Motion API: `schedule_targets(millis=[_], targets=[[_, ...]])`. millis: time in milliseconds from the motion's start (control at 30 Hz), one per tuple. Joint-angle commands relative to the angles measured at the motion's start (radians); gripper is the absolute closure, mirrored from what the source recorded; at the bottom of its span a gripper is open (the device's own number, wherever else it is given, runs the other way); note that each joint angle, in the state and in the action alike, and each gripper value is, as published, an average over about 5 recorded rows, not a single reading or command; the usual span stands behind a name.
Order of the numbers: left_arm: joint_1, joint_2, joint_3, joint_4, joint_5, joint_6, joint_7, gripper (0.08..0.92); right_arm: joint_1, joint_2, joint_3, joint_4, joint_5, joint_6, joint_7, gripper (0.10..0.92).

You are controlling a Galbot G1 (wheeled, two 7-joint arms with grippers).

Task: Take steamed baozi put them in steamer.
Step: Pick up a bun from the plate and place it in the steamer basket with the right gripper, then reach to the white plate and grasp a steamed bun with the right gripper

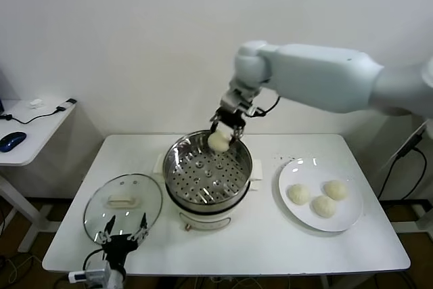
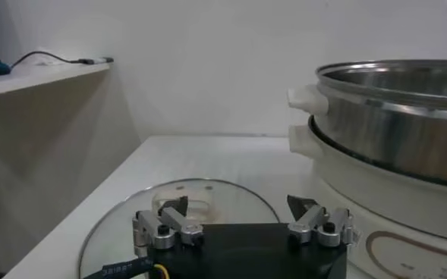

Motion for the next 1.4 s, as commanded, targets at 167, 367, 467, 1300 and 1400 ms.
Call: schedule_targets(millis=[167,367,467,1300,1400], targets=[[0.004,0.004,0.002,-0.002,0.003,-0.005,-0.006,0.177,-0.237,0.151,0.095,-0.276,-0.448,0.276,0.121,0.397],[0.004,0.006,0.003,0.002,0.004,-0.009,-0.011,0.177,-0.29,0.186,0.128,-0.387,-0.483,0.317,0.138,0.397],[0.003,0.007,0.004,0.003,0.005,-0.01,-0.012,0.177,-0.307,0.197,0.137,-0.419,-0.485,0.329,0.135,0.397],[0.012,-0.008,0.007,-0.024,0.018,0.004,-0.017,0.177,0.106,-0.025,-0.101,-0.182,0.272,0.216,-0.055,0.203],[0.01,-0.007,0.006,-0.024,0.02,0.004,-0.016,0.177,0.207,-0.172,-0.221,-0.072,0.378,0.011,-0.07,0.203]])
